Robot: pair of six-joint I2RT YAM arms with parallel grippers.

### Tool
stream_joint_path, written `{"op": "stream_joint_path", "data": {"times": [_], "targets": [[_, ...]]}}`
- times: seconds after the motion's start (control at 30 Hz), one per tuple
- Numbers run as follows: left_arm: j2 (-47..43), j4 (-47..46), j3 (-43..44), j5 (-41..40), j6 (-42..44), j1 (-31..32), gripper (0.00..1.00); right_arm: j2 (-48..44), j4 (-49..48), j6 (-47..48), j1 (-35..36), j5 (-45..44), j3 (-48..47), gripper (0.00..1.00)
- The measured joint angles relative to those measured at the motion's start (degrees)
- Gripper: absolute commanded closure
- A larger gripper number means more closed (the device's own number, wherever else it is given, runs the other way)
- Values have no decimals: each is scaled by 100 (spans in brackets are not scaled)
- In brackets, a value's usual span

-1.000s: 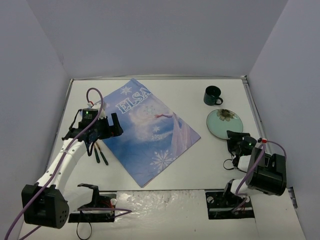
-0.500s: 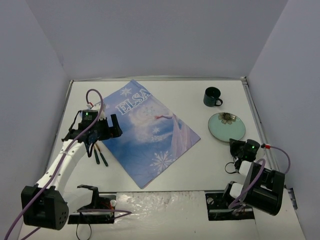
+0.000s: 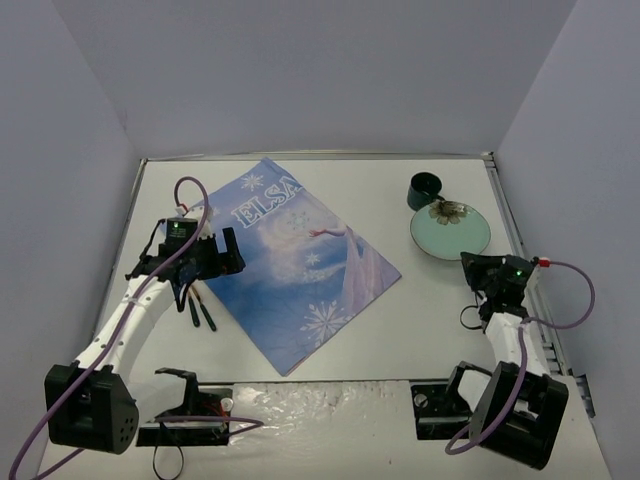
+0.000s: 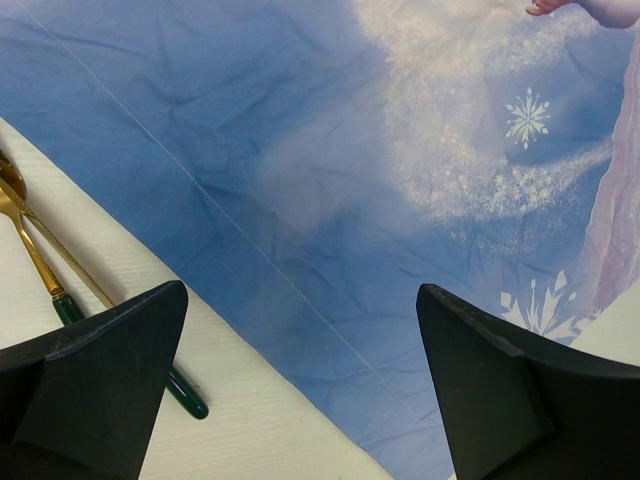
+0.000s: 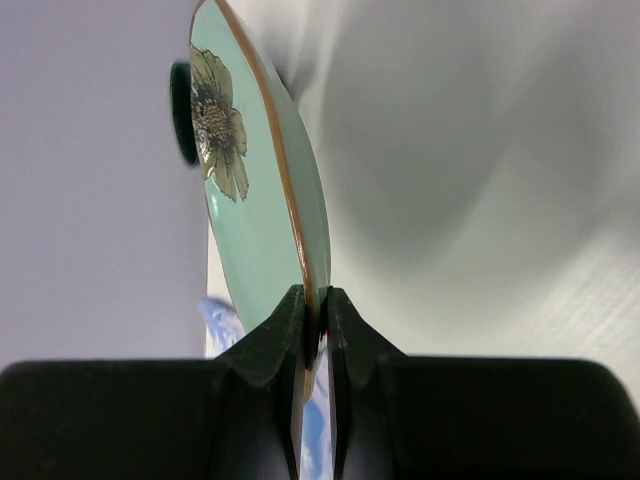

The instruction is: Set the dinner table for one person

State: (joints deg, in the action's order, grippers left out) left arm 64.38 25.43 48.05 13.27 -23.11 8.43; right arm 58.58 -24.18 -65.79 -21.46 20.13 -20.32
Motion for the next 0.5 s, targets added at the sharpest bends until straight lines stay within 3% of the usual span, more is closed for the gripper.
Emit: {"op": "stream_joint_path", "data": {"times": [0.2,0.5], "targets": [[61,2,2,-15,15,-3,3,538,293,404,903,516,-973,100],[10,44,7,-276,65,-59,3,2521,174,825,3403,775,-2513,100]]}}
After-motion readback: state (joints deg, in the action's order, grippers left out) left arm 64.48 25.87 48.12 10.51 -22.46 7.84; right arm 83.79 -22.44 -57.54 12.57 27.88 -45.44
